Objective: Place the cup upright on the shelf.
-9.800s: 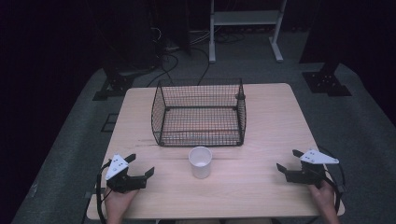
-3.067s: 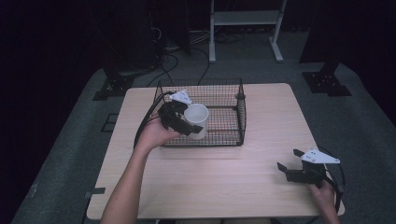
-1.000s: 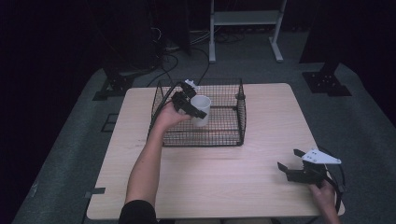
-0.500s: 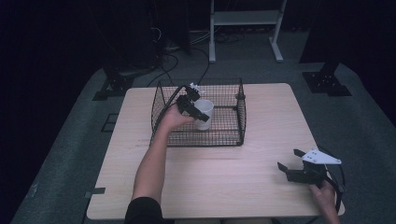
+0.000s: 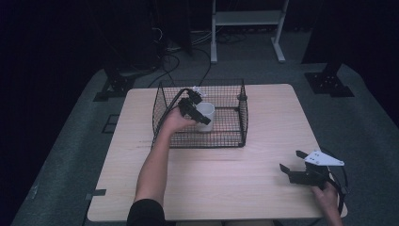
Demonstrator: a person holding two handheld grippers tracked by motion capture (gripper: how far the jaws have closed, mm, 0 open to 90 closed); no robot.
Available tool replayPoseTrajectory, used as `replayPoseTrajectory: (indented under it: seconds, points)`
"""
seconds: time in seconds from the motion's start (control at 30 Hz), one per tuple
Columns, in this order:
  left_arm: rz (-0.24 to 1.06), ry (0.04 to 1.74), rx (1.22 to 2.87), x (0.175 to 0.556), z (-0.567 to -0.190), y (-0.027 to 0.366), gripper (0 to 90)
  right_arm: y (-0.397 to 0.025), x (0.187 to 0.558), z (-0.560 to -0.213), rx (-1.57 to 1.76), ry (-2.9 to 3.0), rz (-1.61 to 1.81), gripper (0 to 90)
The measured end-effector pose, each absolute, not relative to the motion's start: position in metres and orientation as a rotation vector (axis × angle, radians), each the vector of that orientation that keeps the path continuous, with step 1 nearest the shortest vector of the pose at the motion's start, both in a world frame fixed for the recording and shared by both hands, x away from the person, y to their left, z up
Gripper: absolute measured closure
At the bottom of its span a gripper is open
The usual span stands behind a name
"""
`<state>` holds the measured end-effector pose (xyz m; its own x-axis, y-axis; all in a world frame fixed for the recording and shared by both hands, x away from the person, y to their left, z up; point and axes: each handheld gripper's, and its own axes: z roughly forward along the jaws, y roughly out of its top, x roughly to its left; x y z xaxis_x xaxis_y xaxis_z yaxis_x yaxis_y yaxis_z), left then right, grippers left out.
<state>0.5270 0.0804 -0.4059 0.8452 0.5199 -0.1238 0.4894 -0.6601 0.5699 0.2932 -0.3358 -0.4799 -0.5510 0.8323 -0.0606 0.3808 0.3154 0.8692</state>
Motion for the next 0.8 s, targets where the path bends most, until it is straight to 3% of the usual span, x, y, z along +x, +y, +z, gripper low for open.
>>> replayPoseTrajectory:
  seconds: [0.37, 0.8]
  points:
    - [0.077, 0.729, 2.418, 0.522, -0.403, 0.081, 18.7, -0.336, 0.293, -0.480, 1.069, 2.079, 1.167, 13.1]
    - [0.107, 0.696, 2.375, 0.512, -0.391, 0.082, 8.6, -0.335, 0.293, -0.480, 1.072, 2.079, 1.161, 13.1]
